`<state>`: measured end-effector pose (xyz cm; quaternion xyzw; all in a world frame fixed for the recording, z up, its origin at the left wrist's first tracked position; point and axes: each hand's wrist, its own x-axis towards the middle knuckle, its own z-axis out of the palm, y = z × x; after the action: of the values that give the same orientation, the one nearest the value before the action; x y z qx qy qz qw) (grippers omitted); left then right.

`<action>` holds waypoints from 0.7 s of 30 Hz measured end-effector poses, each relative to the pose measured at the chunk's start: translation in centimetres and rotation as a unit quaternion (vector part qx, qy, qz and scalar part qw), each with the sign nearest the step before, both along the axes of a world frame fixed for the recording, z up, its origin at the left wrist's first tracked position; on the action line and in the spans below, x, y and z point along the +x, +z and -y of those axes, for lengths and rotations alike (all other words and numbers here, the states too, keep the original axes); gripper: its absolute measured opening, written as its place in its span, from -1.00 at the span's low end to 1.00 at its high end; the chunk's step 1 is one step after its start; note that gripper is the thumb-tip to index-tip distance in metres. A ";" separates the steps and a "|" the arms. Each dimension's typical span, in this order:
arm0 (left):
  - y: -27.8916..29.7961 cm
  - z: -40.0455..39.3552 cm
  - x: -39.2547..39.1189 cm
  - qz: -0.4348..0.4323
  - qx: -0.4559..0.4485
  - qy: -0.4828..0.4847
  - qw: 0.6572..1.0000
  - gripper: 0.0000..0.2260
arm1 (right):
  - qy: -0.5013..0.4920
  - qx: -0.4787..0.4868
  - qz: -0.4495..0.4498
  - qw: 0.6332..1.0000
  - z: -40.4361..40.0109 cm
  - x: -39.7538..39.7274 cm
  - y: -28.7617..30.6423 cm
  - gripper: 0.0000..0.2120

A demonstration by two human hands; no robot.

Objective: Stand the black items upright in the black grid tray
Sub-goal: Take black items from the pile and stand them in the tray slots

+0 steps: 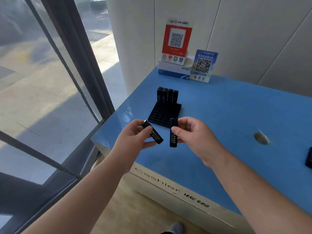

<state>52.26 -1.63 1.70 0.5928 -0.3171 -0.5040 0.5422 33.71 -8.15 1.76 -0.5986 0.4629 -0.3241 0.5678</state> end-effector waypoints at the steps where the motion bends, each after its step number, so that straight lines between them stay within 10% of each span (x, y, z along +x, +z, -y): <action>1: 0.0 0.8 0.2 0.012 0.001 -0.003 1.000 -0.91 | -0.003 0.001 0.001 1.000 0.9 0.3 0.0 -0.93; 12: 1.2 9.8 3.7 0.145 -0.042 -0.075 0.986 -0.88 | -0.102 -0.005 -0.015 0.995 8.3 3.0 0.1 -0.94; 21: 2.5 18.4 6.1 0.314 -0.204 -0.195 0.907 -0.77 | -0.253 -0.042 -0.051 0.965 10.8 4.8 -0.4 -0.91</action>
<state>58.33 -20.08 4.22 0.5232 -0.6760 -0.3120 0.4146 38.55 -18.96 1.36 -0.5012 0.6136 -0.4452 0.4172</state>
